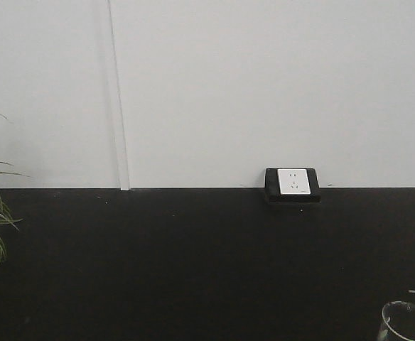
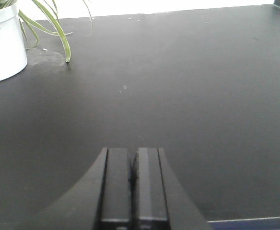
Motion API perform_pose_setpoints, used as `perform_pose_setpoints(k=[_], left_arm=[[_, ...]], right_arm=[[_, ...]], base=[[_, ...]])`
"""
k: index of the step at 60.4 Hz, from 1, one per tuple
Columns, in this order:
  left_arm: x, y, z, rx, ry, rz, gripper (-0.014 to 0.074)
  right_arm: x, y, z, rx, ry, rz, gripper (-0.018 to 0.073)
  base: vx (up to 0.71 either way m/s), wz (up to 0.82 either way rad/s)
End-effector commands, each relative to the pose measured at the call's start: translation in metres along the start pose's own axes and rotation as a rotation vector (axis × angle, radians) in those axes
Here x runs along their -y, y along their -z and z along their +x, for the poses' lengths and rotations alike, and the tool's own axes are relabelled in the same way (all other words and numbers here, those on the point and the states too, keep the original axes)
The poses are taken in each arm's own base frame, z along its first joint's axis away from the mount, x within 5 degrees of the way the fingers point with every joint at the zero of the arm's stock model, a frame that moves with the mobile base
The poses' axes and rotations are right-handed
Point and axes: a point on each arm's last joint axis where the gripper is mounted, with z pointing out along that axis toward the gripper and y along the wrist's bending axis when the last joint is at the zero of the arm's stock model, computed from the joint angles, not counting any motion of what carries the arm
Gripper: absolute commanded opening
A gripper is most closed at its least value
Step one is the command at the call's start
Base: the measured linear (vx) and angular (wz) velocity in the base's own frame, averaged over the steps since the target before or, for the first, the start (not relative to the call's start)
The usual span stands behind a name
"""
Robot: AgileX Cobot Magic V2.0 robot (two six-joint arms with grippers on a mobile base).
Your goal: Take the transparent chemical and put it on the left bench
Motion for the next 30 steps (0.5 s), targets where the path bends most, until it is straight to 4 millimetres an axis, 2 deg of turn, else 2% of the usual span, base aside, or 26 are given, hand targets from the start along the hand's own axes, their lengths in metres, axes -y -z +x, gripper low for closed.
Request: perform_pose_setpoints(k=[1, 9, 18, 30], left_arm=[[0.000, 0.001, -0.003, 0.081, 0.009, -0.002, -0.0003], [0.000, 0.001, -0.003, 0.081, 0.009, -0.002, -0.0003], [0.000, 0.001, -0.003, 0.081, 0.009, -0.002, -0.0003], [0.000, 0.001, -0.003, 0.081, 0.009, -0.002, -0.0003]], right_arm=[[0.002, 0.021, -0.022, 0.120, -0.038, 0.017, 0.0037], [0.005, 0.045, -0.019, 0.069, -0.058, 0.065, 0.0037], [0.006, 0.068, -0.020, 0.092, -0.063, 0.095, 0.0037], [0.006, 0.080, -0.024, 0.147, -0.063, 0.099, 0.0037]], base=[[0.00, 0.00], [0.00, 0.00], [0.00, 0.00], [0.00, 0.00]])
